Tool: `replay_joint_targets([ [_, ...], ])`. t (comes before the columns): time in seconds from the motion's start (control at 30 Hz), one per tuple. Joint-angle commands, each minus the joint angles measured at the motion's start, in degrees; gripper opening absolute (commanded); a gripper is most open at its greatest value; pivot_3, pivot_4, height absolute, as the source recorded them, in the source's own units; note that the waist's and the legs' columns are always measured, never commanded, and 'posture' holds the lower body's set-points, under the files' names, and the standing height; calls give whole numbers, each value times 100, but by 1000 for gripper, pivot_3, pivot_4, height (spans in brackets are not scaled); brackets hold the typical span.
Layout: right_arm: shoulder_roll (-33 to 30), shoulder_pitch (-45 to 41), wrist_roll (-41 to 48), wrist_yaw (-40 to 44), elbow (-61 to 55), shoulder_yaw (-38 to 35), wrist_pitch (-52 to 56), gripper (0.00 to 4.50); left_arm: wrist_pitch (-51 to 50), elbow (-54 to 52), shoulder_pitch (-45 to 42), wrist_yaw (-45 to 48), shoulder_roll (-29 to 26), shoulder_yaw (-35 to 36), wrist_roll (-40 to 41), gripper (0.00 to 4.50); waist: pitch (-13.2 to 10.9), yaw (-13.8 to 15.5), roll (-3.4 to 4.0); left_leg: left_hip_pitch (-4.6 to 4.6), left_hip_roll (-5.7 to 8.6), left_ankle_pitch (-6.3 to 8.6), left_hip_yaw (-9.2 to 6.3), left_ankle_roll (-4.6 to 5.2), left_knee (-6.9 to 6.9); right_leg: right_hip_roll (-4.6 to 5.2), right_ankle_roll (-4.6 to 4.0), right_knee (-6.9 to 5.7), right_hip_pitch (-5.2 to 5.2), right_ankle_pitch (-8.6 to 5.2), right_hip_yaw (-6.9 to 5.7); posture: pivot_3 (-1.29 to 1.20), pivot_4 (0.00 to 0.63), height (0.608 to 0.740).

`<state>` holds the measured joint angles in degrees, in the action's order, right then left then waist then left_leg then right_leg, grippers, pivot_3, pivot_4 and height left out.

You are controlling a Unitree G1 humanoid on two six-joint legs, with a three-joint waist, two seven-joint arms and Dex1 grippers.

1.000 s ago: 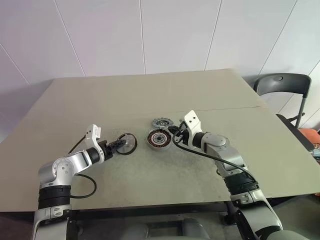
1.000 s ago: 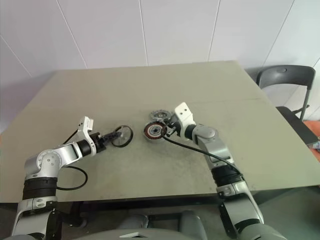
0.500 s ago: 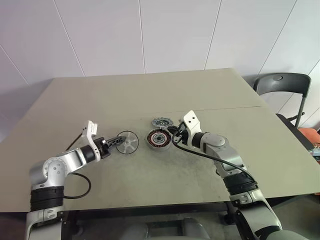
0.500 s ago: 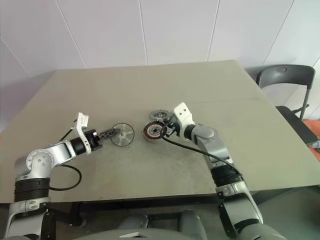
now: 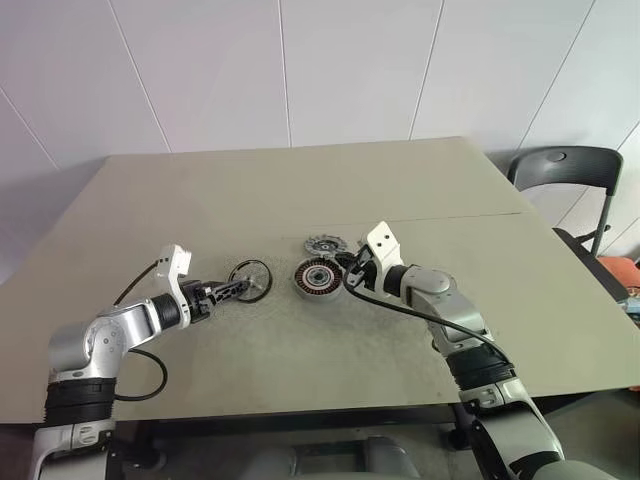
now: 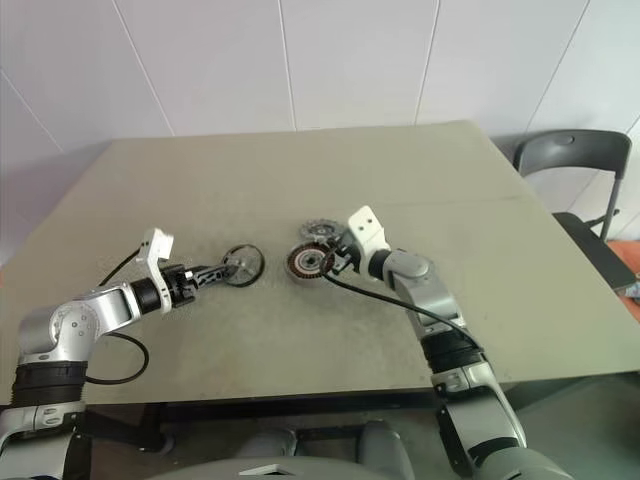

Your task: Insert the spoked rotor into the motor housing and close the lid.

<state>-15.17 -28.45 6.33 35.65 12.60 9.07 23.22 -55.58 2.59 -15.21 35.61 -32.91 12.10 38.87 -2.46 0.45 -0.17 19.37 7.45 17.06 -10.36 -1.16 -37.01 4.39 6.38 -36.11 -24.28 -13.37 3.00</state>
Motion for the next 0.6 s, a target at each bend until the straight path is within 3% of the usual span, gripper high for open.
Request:
replay_joint_targets([
  [0.03, 30, -117, -1, -8, -91, -21, -122, 0, 199, -130, 5, 182, -110, -86, -151, 4446, -1, -3, 1, 0, 0, 0, 0, 0, 1, 0, 0, 0, -1, 0, 0, 0, 0, 740],
  [0.3, 26, -90, -43, -21, -83, -40, -152, 0, 4, 566, -39, -38, -80, 68, -324, 4446, 0, 7, 0, 0, -2, 0, 0, 0, 0, -3, 0, -1, -2, 0, 0, 0, 0, 740],
  [0.6, 28, -57, -89, -47, -77, -9, -177, 0, -611, 749, -273, -543, 830, 495, 103, 4446, 3, 46, 5, -4, -2, -5, -3, -7, -8, -2, -3, -2, 11, 7, -3, 0, 0, 740],
])
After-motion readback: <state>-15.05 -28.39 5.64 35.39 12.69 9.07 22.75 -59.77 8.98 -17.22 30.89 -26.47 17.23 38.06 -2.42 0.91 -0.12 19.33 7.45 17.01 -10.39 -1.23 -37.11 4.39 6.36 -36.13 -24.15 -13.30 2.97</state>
